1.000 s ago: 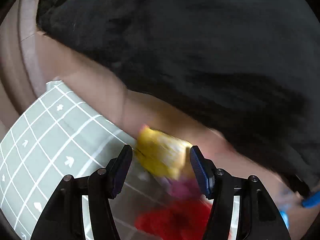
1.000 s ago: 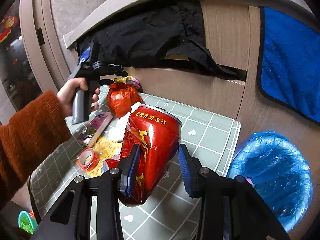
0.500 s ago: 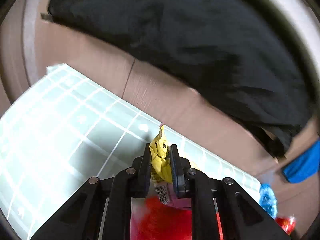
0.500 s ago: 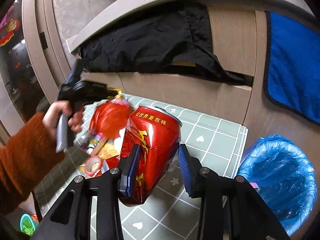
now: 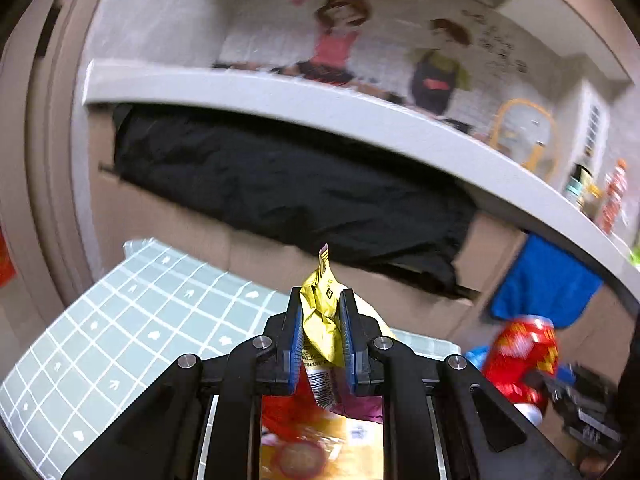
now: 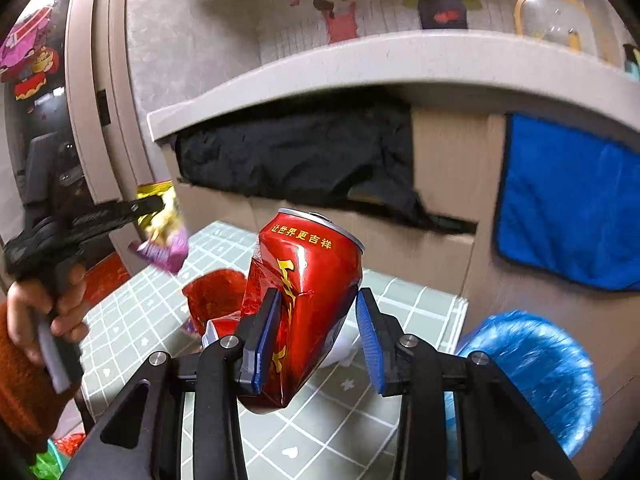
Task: Collect trash
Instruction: 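Grasp the crushed red can with the right tool while the left tool grasps the yellow snack wrapper, then carry the red can and yellow wrapper with both tools over the bin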
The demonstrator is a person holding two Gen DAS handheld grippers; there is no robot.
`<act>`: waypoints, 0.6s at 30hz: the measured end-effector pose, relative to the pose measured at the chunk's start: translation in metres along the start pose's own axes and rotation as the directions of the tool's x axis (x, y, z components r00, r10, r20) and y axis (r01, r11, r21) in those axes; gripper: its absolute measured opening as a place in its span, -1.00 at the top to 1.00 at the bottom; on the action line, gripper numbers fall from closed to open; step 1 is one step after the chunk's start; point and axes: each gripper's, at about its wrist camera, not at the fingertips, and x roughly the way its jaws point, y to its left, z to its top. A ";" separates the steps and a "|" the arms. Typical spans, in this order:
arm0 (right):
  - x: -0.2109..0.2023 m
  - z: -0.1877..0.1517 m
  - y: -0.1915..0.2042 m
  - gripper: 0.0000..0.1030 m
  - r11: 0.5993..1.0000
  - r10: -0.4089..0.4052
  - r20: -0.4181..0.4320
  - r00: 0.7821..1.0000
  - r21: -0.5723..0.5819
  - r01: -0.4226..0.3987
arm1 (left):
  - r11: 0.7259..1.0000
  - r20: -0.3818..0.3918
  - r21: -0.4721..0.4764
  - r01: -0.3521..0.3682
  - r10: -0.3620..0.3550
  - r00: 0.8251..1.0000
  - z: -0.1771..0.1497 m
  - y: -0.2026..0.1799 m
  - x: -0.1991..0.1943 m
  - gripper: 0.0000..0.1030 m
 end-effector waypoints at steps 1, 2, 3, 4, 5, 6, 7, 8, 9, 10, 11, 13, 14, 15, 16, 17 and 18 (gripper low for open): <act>-0.006 0.003 -0.003 0.32 1.000 -0.010 0.016 1.000 0.000 0.010 | 1.000 0.014 0.018 0.008 -0.008 1.000 -0.002 -0.012 -0.006 0.66; -0.013 0.004 -0.005 0.32 1.000 -0.019 0.029 0.999 0.001 0.019 | 0.999 0.022 0.030 0.013 -0.014 1.000 -0.004 -0.021 -0.006 0.66; -0.020 0.007 -0.009 0.32 1.000 -0.029 0.042 0.999 0.001 0.029 | 0.999 0.030 0.045 0.020 -0.022 0.999 -0.005 -0.031 -0.007 0.66; -0.027 0.008 -0.013 0.32 0.999 -0.041 0.055 0.998 -0.001 0.041 | 0.998 0.037 0.063 0.030 -0.033 0.999 -0.004 -0.044 -0.009 0.66; -0.035 0.010 -0.018 0.32 0.998 -0.058 0.067 0.996 -0.005 0.058 | 0.995 0.040 0.083 0.051 -0.054 0.998 -0.005 -0.058 -0.008 0.66; -0.042 0.011 -0.023 0.32 0.997 -0.077 0.079 0.994 -0.010 0.078 | 0.993 0.036 0.099 0.071 -0.075 0.997 -0.005 -0.070 -0.005 0.66; -0.047 0.012 -0.027 0.32 0.996 -0.092 0.088 0.992 -0.012 0.094 | 0.989 0.032 0.117 0.092 -0.096 0.995 -0.005 -0.084 -0.004 0.66; -0.054 0.012 -0.032 0.32 0.994 -0.110 0.097 0.989 -0.012 0.111 | 0.984 0.033 0.137 0.110 -0.116 0.993 -0.004 -0.100 -0.003 0.66; -0.061 0.012 -0.038 0.32 0.992 -0.127 0.107 0.986 -0.010 0.129 | 0.982 0.035 0.149 0.119 -0.126 0.991 -0.004 -0.111 -0.003 0.66; -0.068 0.013 -0.045 0.32 0.989 -0.147 0.115 0.983 -0.007 0.148 | 0.977 0.037 0.168 0.130 -0.139 0.990 -0.004 -0.124 -0.001 0.66; -0.073 0.013 -0.052 0.32 0.986 -0.166 0.121 0.979 -0.005 0.168 | 0.970 0.040 0.193 0.144 -0.154 0.987 -0.005 -0.141 0.000 0.66; -0.085 0.012 -0.067 0.32 0.977 -0.212 0.134 0.968 0.003 0.214 | 0.959 0.038 0.224 0.176 -0.189 0.981 -0.007 -0.168 0.001 0.66; -0.091 0.011 -0.074 0.32 0.973 -0.231 0.138 0.963 0.008 0.232 | 0.953 0.032 0.234 0.193 -0.206 0.978 -0.008 -0.179 0.003 0.66; -0.096 0.010 -0.082 0.32 0.968 -0.249 0.141 0.958 0.015 0.249 | 0.948 0.029 0.242 0.207 -0.221 0.975 -0.009 -0.189 0.005 0.66; -0.102 0.008 -0.090 0.32 0.964 -0.266 0.142 0.954 0.025 0.265 | 0.944 0.032 0.250 0.217 -0.232 0.972 -0.010 -0.199 0.007 0.66; -0.106 0.007 -0.097 0.32 0.960 -0.280 0.142 0.950 0.034 0.278 | 0.938 0.040 0.261 0.226 -0.245 0.969 -0.011 -0.209 0.008 0.66; -0.110 0.006 -0.104 0.32 0.956 -0.294 0.141 0.945 0.043 0.291 | 0.934 0.047 0.270 0.233 -0.255 0.966 -0.011 -0.216 0.007 0.66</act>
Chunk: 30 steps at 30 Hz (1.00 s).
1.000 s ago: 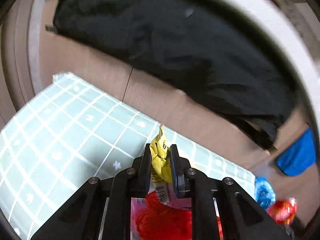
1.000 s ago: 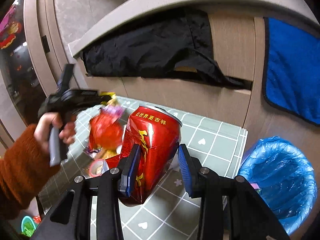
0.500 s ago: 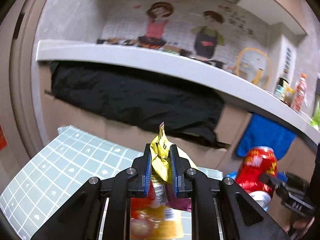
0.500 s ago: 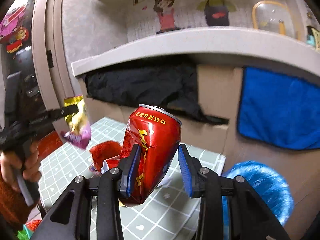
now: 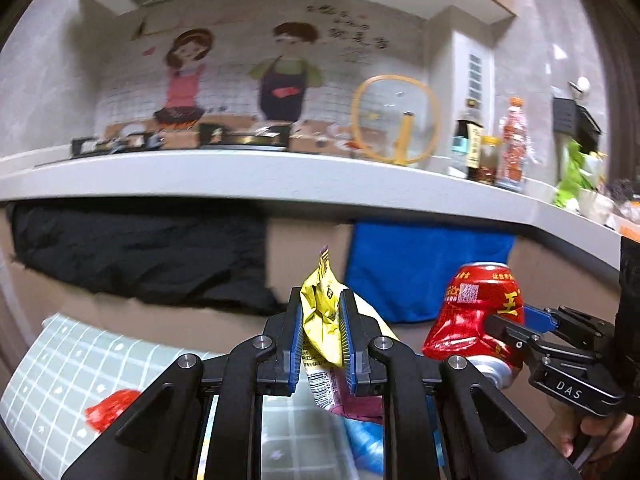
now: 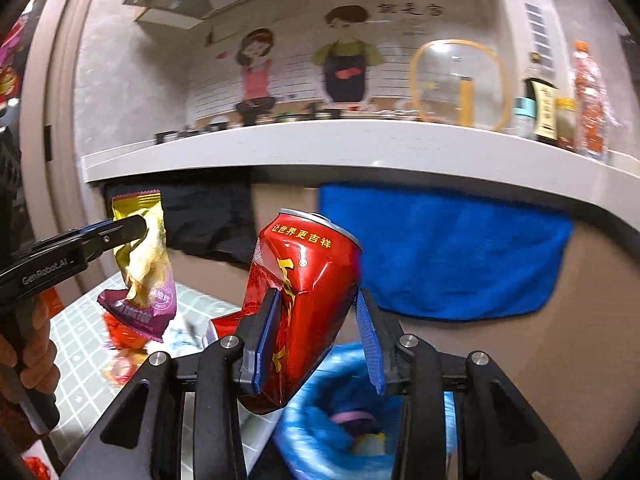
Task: Collect trash
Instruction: 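Carry the red can and yellow wrapper with both tools over the bin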
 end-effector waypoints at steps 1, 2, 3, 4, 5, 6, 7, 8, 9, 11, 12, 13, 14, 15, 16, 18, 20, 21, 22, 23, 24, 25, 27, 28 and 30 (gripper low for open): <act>-0.002 -0.001 -0.008 0.32 1.000 -0.015 0.000 1.000 0.005 0.015 | 1.000 0.016 0.018 0.013 -0.013 1.000 0.002 -0.011 0.003 0.66; -0.003 -0.002 -0.014 0.32 1.000 -0.027 0.000 1.000 0.010 0.027 | 0.999 0.024 0.032 0.019 -0.019 1.000 0.003 -0.018 0.006 0.66; -0.004 -0.003 -0.021 0.32 0.999 -0.040 -0.002 0.999 0.015 0.040 | 0.999 0.026 0.045 0.024 -0.025 0.999 0.004 -0.025 0.009 0.66; -0.005 -0.005 -0.027 0.32 0.999 -0.050 -0.005 0.999 0.021 0.050 | 0.998 0.020 0.053 0.037 -0.038 0.999 0.005 -0.033 0.014 0.66; -0.005 -0.007 -0.032 0.32 0.998 -0.057 -0.008 0.998 0.026 0.057 | 0.998 0.013 0.051 0.047 -0.047 0.999 0.006 -0.036 0.018 0.66; -0.006 -0.009 -0.037 0.32 0.997 -0.065 -0.013 0.998 0.032 0.065 | 0.997 0.007 0.049 0.054 -0.055 0.998 0.006 -0.039 0.021 0.66; -0.006 -0.011 -0.042 0.32 0.997 -0.070 -0.015 0.997 0.035 0.070 | 0.997 -0.001 0.051 0.063 -0.063 0.998 0.006 -0.044 0.026 0.66; -0.005 -0.014 -0.045 0.32 0.996 -0.076 -0.019 0.997 0.037 0.077 | 0.996 -0.006 0.052 0.067 -0.067 0.998 0.006 -0.048 0.030 0.66; -0.004 -0.016 -0.049 0.32 0.996 -0.082 -0.024 0.996 0.041 0.083 | 0.996 -0.013 0.052 0.072 -0.071 0.997 0.005 -0.051 0.034 0.66; -0.002 -0.020 -0.058 0.32 0.994 -0.091 -0.036 0.995 0.053 0.093 | 0.995 -0.038 0.052 0.085 -0.083 0.996 0.000 -0.057 0.043 0.66; 0.001 -0.022 -0.062 0.32 0.994 -0.094 -0.043 0.995 0.060 0.097 | 0.995 -0.046 0.051 0.087 -0.085 0.995 -0.002 -0.059 0.047 0.66; 0.002 -0.024 -0.064 0.32 0.993 -0.096 -0.047 0.994 0.065 0.099 | 0.995 -0.057 0.048 0.089 -0.086 0.995 -0.006 -0.061 0.051 0.66; 0.005 -0.026 -0.068 0.32 0.992 -0.099 -0.054 0.994 0.072 0.103 | 0.995 -0.070 0.044 0.095 -0.091 0.993 -0.009 -0.063 0.057 0.66; 0.007 -0.027 -0.071 0.32 0.991 -0.100 -0.060 0.993 0.078 0.105 | 0.994 -0.080 0.036 0.103 -0.099 0.992 -0.013 -0.063 0.060 0.66; 0.009 -0.029 -0.073 0.32 0.991 -0.102 -0.064 0.993 0.081 0.107 | 0.993 -0.097 0.024 0.116 -0.113 0.989 -0.017 -0.064 0.066 0.66; 0.013 -0.032 -0.078 0.32 0.990 -0.105 -0.076 0.992 0.087 0.111 | 0.991 -0.115 0.012 0.137 -0.134 0.984 -0.024 -0.064 0.073 0.66; 0.016 -0.034 -0.079 0.32 0.990 -0.104 -0.081 0.991 0.091 0.112 | 0.988 -0.125 0.005 0.153 -0.152 0.981 -0.032 -0.066 0.081 0.66; 0.017 -0.035 -0.080 0.32 0.989 -0.106 -0.083 0.991 0.091 0.114 | 0.988 -0.132 0.004 0.156 -0.155 0.979 -0.035 -0.067 0.084 0.66; 0.019 -0.036 -0.082 0.32 0.989 -0.108 -0.086 0.990 0.091 0.115 | 0.987 -0.144 -0.001 0.162 -0.160 0.977 -0.038 -0.068 0.089 0.66; 0.021 -0.037 -0.083 0.32 0.989 -0.109 -0.088 0.990 0.092 0.117 | 0.986 -0.164 -0.008 0.167 -0.166 0.972 -0.043 -0.069 0.095 0.66; 0.022 -0.038 -0.085 0.32 0.989 -0.109 -0.091 0.990 0.093 0.117 | 0.986 -0.172 -0.011 0.168 -0.167 0.971 -0.046 -0.069 0.098 0.66; 0.024 -0.039 -0.086 0.32 0.988 -0.109 -0.093 0.990 0.095 0.118 | 0.986 -0.182 -0.010 0.166 -0.165 0.969 -0.049 -0.070 0.101 0.66; 0.028 -0.041 -0.089 0.32 0.988 -0.111 -0.102 0.989 0.098 0.121 | 0.987 -0.201 -0.004 0.162 -0.159 0.967 -0.056 -0.072 0.108 0.66; 0.031 -0.042 -0.090 0.32 0.987 -0.113 -0.107 0.988 0.098 0.123 | 0.987 -0.208 -0.003 0.161 -0.158 0.965 -0.058 -0.072 0.110 0.66; 0.035 -0.045 -0.092 0.32 0.987 -0.118 -0.118 0.986 0.099 0.129 | 0.987 -0.227 0.001 0.158 -0.154 0.962 -0.065 -0.073 0.116 0.66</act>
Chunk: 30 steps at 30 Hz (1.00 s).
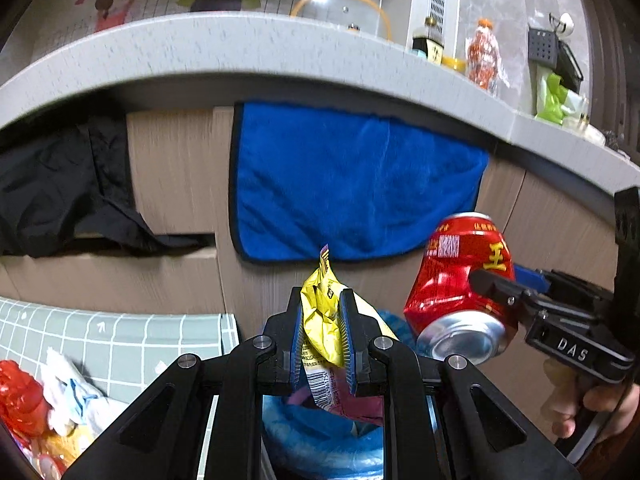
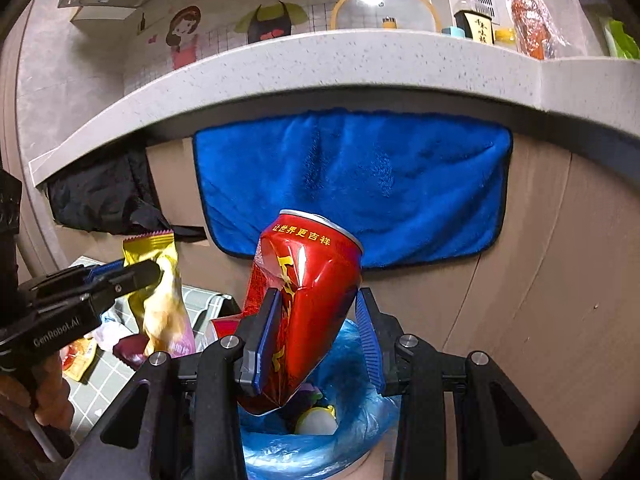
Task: Collect trash
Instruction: 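Carry the red can and yellow wrapper with both tools over the bin, then open both tools to drop the can and wrapper into the bin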
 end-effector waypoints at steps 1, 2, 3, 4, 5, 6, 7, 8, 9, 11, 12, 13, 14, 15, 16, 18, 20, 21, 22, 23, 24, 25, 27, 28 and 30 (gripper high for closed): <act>0.003 -0.001 -0.001 0.32 1.000 -0.001 -0.007 1.000 0.002 0.001 | 1.000 -0.008 0.001 -0.002 0.002 1.000 -0.002 0.000 0.003 0.66; 0.006 -0.001 -0.002 0.32 1.000 0.000 -0.012 1.000 0.003 0.000 | 1.000 -0.017 0.001 -0.003 0.003 1.000 -0.005 0.000 0.007 0.66; 0.008 -0.002 -0.002 0.32 1.000 -0.001 -0.017 1.000 0.005 0.001 | 1.000 -0.025 0.001 -0.003 0.003 1.000 -0.006 0.000 0.009 0.66; 0.011 -0.003 -0.003 0.32 1.000 -0.002 -0.021 1.000 0.006 0.002 | 1.000 -0.032 -0.001 -0.004 0.004 0.999 -0.008 0.001 0.012 0.66; 0.014 -0.004 -0.004 0.32 1.000 -0.003 -0.026 1.000 0.008 0.003 | 1.000 -0.039 -0.003 -0.006 0.005 0.999 -0.010 0.002 0.015 0.66; 0.017 -0.004 -0.005 0.32 1.000 -0.002 -0.032 0.999 0.011 0.003 | 1.000 -0.045 -0.005 -0.006 0.006 0.999 -0.011 0.002 0.017 0.66; 0.020 -0.005 -0.006 0.32 1.000 -0.002 -0.037 0.999 0.013 0.003 | 1.000 -0.051 -0.007 -0.007 0.006 0.999 -0.012 0.003 0.019 0.66; 0.023 -0.006 -0.006 0.32 1.000 -0.002 -0.043 0.999 0.015 0.002 | 1.000 -0.057 -0.010 -0.009 0.008 0.998 -0.014 0.004 0.021 0.66; 0.025 -0.007 -0.007 0.32 1.000 -0.001 -0.048 0.999 0.014 0.002 | 1.000 -0.062 -0.012 -0.010 0.009 0.998 -0.014 0.005 0.023 0.66; 0.029 -0.008 -0.008 0.32 1.000 -0.001 -0.057 0.998 0.013 0.002 | 1.000 -0.074 -0.019 -0.010 0.008 0.997 -0.016 0.007 0.027 0.66; 0.030 -0.010 -0.008 0.32 1.000 -0.001 -0.061 0.998 0.012 0.001 | 1.000 -0.079 -0.022 -0.010 0.008 0.997 -0.016 0.008 0.029 0.66; 0.032 -0.010 -0.007 0.32 1.000 -0.002 -0.066 0.998 0.010 0.003 | 1.000 -0.085 -0.024 -0.010 0.008 0.996 -0.017 0.009 0.031 0.66; 0.035 -0.010 -0.007 0.32 1.000 -0.003 -0.069 0.998 0.008 0.003 | 1.000 -0.092 -0.029 -0.011 0.008 0.996 -0.019 0.010 0.033 0.66; 0.036 -0.011 -0.007 0.33 1.000 -0.002 -0.072 0.997 0.008 0.003 | 0.999 -0.096 -0.032 -0.010 0.007 0.995 -0.019 0.011 0.035 0.66; 0.038 -0.012 -0.006 0.33 1.000 -0.002 -0.076 0.997 0.008 0.002 | 0.999 -0.103 -0.037 -0.008 0.004 0.995 -0.020 0.012 0.037 0.66; 0.043 -0.014 -0.006 0.32 1.000 -0.001 -0.086 0.996 0.010 0.002 | 0.999 -0.114 -0.046 -0.009 0.004 0.993 -0.022 0.015 0.041 0.66; 0.047 -0.016 -0.007 0.32 1.000 0.001 -0.095 0.995 0.012 0.001 | 0.998 -0.133 -0.063 -0.001 -0.007 0.991 -0.024 0.018 0.046 0.65; 0.050 -0.017 -0.007 0.32 1.000 0.000 -0.101 0.995 0.012 0.002 | 0.997 -0.140 -0.071 0.002 -0.012 0.990 -0.025 0.020 0.048 0.65; 0.052 -0.018 -0.007 0.32 1.000 -0.002 -0.106 0.994 0.012 0.003 | 0.997 -0.148 -0.077 0.009 -0.020 0.989 -0.026 0.021 0.050 0.65; 0.054 -0.018 -0.008 0.32 1.000 -0.003 -0.109 0.994 0.012 0.004 | 0.997 -0.153 -0.082 0.014 -0.026 0.988 -0.028 0.023 0.052 0.64; 0.056 -0.019 -0.008 0.32 1.000 -0.004 -0.113 0.994 0.014 0.006 | 0.996 -0.157 -0.091 0.023 -0.037 0.987 -0.029 0.024 0.053 0.63; 0.058 -0.020 -0.009 0.32 1.000 -0.003 -0.118 0.993 0.017 0.005 | 0.994 -0.160 -0.105 0.037 -0.053 0.986 -0.030 0.026 0.054 0.57; 0.063 -0.022 -0.008 0.30 1.000 0.011 -0.134 0.991 0.026 -0.007 | 0.988 -0.176 -0.141 0.061 -0.086 0.981 -0.030 0.032 0.057 0.49; 0.064 -0.023 -0.009 0.19 1.000 0.010 -0.144 0.990 0.030 -0.006 | 0.986 -0.182 -0.153 0.062 -0.090 0.979 -0.029 0.034 0.057 0.40; 0.062 -0.025 -0.009 -0.06 0.999 -0.001 -0.140 0.990 0.036 0.006 | 0.985 -0.165 -0.164 0.049 -0.076 0.983 -0.025 0.040 0.049 0.24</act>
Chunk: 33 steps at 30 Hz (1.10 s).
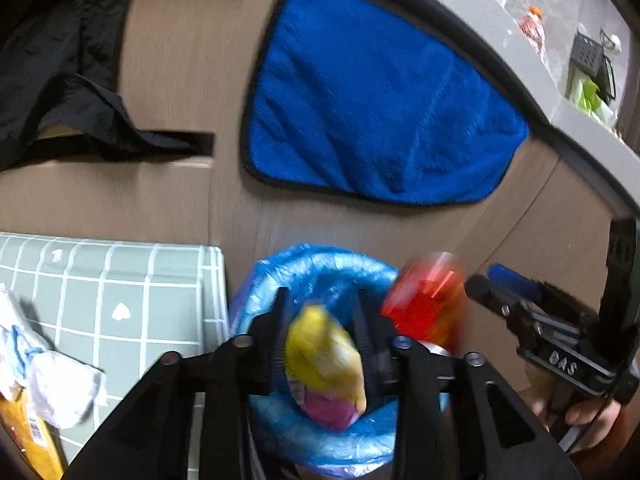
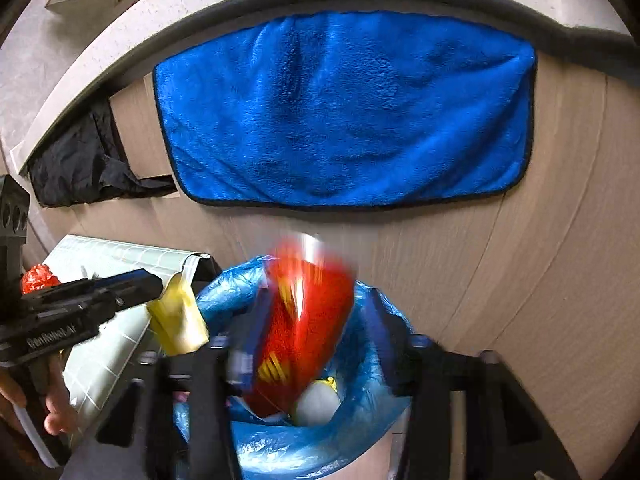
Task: Collect trash
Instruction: 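Open both tools to drop the can and wrapper into the bin, then move both tools back over the remaining trash on the table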
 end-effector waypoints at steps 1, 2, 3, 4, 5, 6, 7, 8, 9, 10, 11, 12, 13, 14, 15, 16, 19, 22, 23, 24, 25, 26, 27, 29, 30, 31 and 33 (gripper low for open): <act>-0.003 -0.001 0.000 -0.08 1.000 0.003 0.008 1.000 0.003 -0.003 | 1.000 0.016 0.004 -0.018 0.018 1.000 0.002 0.002 -0.007 0.14; -0.007 -0.001 0.001 -0.08 1.000 0.007 0.015 1.000 0.006 -0.008 | 0.999 0.039 0.014 -0.045 0.045 0.998 0.003 0.005 -0.017 0.12; -0.011 -0.001 0.001 -0.08 1.000 0.010 0.019 1.000 0.007 -0.011 | 0.998 0.049 0.019 -0.062 0.061 0.997 0.004 0.007 -0.023 0.12; -0.015 0.000 0.004 -0.08 1.000 0.013 0.026 1.000 0.008 -0.013 | 0.996 0.060 0.021 -0.085 0.084 0.995 0.005 0.011 -0.031 0.11; -0.020 0.000 0.007 -0.08 1.000 0.016 0.034 0.999 0.004 -0.016 | 0.994 0.069 0.018 -0.109 0.107 0.992 0.005 0.016 -0.043 0.11; -0.024 0.000 0.010 -0.08 1.000 0.019 0.039 0.999 -0.002 -0.019 | 0.993 0.075 0.014 -0.118 0.117 0.990 0.005 0.020 -0.051 0.11; -0.029 0.000 0.015 -0.08 1.000 0.026 0.044 0.999 -0.013 -0.025 | 0.991 0.082 0.008 -0.131 0.130 0.988 0.004 0.025 -0.061 0.11; -0.034 0.001 0.021 -0.08 0.999 0.035 0.051 0.998 -0.025 -0.033 | 0.989 0.095 0.003 -0.149 0.148 0.984 0.004 0.030 -0.073 0.11; -0.039 0.002 0.027 -0.08 0.999 0.044 0.061 0.997 -0.035 -0.042 | 0.986 0.117 -0.003 -0.169 0.168 0.979 0.003 0.036 -0.086 0.11; -0.044 0.003 0.034 -0.08 0.998 0.057 0.071 0.996 -0.045 -0.054 | 0.983 0.137 -0.006 -0.184 0.184 0.973 0.001 0.040 -0.097 0.11; -0.048 0.004 0.043 -0.08 0.996 0.072 0.082 0.994 -0.059 -0.067 | 0.978 0.160 -0.010 -0.207 0.206 0.966 0.000 0.045 -0.111 0.11; -0.051 0.006 0.051 -0.08 0.994 0.085 0.089 0.992 -0.073 -0.078 | 0.975 0.173 -0.012 -0.221 0.220 0.960 -0.001 0.050 -0.122 0.11; -0.054 0.008 0.062 -0.08 0.992 0.100 0.098 0.990 -0.092 -0.091 | 0.973 0.184 -0.017 -0.230 0.229 0.956 -0.001 0.056 -0.133 0.11; -0.057 0.010 0.073 -0.08 0.989 0.113 0.107 0.988 -0.113 -0.100 | 0.971 0.190 -0.023 -0.236 0.236 0.953 -0.001 0.062 -0.141 0.11; -0.060 0.011 0.082 -0.08 0.986 0.123 0.112 0.986 -0.129 -0.109 | 0.970 0.194 -0.033 -0.242 0.244 0.950 -0.001 0.069 -0.148 0.11; -0.062 0.013 0.094 -0.08 0.981 0.140 0.118 0.983 -0.151 -0.122 | 0.968 0.195 -0.045 -0.247 0.251 0.948 -0.002 0.076 -0.156 0.11; -0.066 0.017 0.123 -0.08 0.967 0.188 0.121 0.975 -0.196 -0.162 | 0.964 0.192 -0.082 -0.253 0.264 0.945 -0.007 0.096 -0.172 0.11; -0.066 0.020 0.144 -0.08 0.954 0.238 0.101 0.966 -0.211 -0.213 | 0.959 0.185 -0.112 -0.261 0.279 0.943 -0.017 0.117 -0.185 0.11; -0.064 0.020 0.150 -0.08 0.949 0.258 0.087 0.962 -0.212 -0.235 | 0.957 0.182 -0.115 -0.265 0.283 0.942 -0.020 0.123 -0.189 0.11; -0.064 0.020 0.155 -0.08 0.944 0.274 0.075 0.959 -0.214 -0.253 | 0.955 0.181 -0.116 -0.272 0.290 0.940 -0.023 0.128 -0.191 0.11; -0.061 0.019 0.162 -0.08 0.937 0.290 0.058 0.955 -0.218 -0.271 | 0.953 0.180 -0.116 -0.280 0.298 0.937 -0.026 0.133 -0.194 0.11; -0.059 0.017 0.170 -0.08 0.932 0.303 0.043 0.952 -0.223 -0.286 | 0.947 0.181 -0.122 -0.296 0.314 0.932 -0.030 0.141 -0.199 0.11; -0.057 0.014 0.178 -0.08 0.925 0.317 0.029 0.948 -0.232 -0.302 | 0.942 0.182 -0.132 -0.308 0.328 0.927 -0.033 0.149 -0.204 0.11; -0.054 0.009 0.193 -0.08 0.910 0.337 0.005 0.941 -0.257 -0.325 | 0.931 0.180 -0.173 -0.322 0.351 0.919 -0.039 0.170 -0.215 0.11; -0.052 0.007 0.199 -0.08 0.904 0.344 -0.006 0.939 -0.267 -0.333 | 0.927 0.179 -0.189 -0.323 0.356 0.917 -0.041 0.177 -0.218 0.11; -0.049 0.005 0.207 -0.08 0.897 0.355 -0.017 0.935 -0.277 -0.346 | 0.923 0.179 -0.209 -0.324 0.362 0.915 -0.042 0.186 -0.222 0.11; -0.040 0.001 0.227 -0.08 0.870 0.392 -0.051 0.919 -0.303 -0.388 | 0.912 0.178 -0.244 -0.330 0.377 0.909 -0.047 0.203 -0.230 0.11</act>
